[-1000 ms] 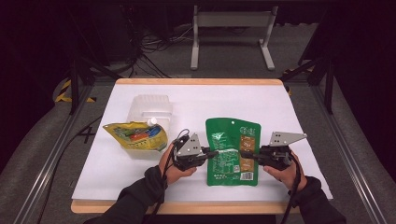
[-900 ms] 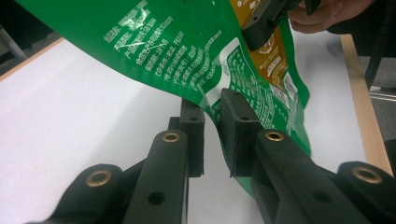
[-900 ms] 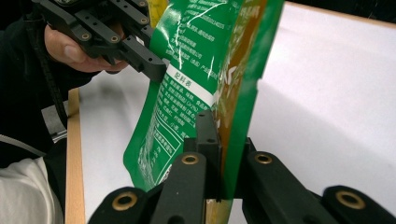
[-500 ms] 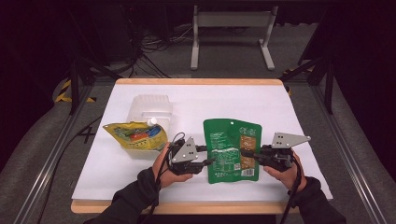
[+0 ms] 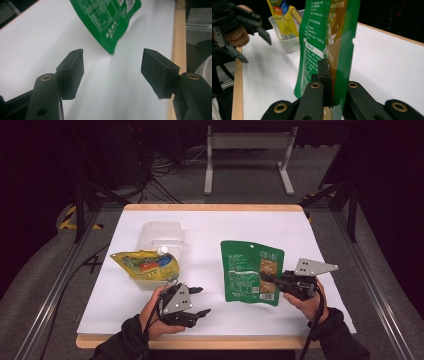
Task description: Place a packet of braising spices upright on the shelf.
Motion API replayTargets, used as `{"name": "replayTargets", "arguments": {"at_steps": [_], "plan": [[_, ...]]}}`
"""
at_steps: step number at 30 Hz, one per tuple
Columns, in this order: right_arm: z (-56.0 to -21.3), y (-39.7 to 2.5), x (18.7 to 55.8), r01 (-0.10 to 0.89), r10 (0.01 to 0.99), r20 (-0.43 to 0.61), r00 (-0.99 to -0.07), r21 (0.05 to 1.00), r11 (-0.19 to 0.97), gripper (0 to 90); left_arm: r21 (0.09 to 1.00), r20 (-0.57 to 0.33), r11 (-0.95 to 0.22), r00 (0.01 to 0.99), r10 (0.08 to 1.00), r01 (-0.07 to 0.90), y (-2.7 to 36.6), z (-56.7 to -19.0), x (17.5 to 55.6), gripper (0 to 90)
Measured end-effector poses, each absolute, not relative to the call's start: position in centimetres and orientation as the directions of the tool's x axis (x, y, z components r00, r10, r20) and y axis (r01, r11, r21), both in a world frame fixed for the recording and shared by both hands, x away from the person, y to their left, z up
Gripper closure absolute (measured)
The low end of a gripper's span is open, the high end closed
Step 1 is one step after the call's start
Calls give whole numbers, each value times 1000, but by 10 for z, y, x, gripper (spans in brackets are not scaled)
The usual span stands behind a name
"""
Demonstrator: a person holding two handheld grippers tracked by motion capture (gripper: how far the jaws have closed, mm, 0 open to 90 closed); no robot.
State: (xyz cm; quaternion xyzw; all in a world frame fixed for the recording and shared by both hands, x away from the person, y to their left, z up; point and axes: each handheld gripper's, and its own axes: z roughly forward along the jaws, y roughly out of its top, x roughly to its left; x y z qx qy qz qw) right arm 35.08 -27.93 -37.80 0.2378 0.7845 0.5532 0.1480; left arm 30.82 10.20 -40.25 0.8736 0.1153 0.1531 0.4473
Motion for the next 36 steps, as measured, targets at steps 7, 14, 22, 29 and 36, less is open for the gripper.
{"name": "replayTargets", "arguments": {"at_steps": [7,14,22,29,36], "plan": [[-373,-275,355,185,556,1,-831,944,274,899,828,122,-544,904,410,135,131,-408,295,312],[-368,-271,360,167,571,-17,-821,949,267,899,823,73,-529,886,458,206,158,-420,290,276],[-362,-265,371,157,591,-14,-807,959,237,899,836,40,-477,838,545,271,186,-430,286,292],[-356,-250,384,135,588,-17,-809,968,214,899,835,33,-462,811,584,299,196,-433,285,271],[-354,-235,399,128,579,-13,-815,971,202,899,832,30,-461,803,595,310,203,-436,283,275]]}}
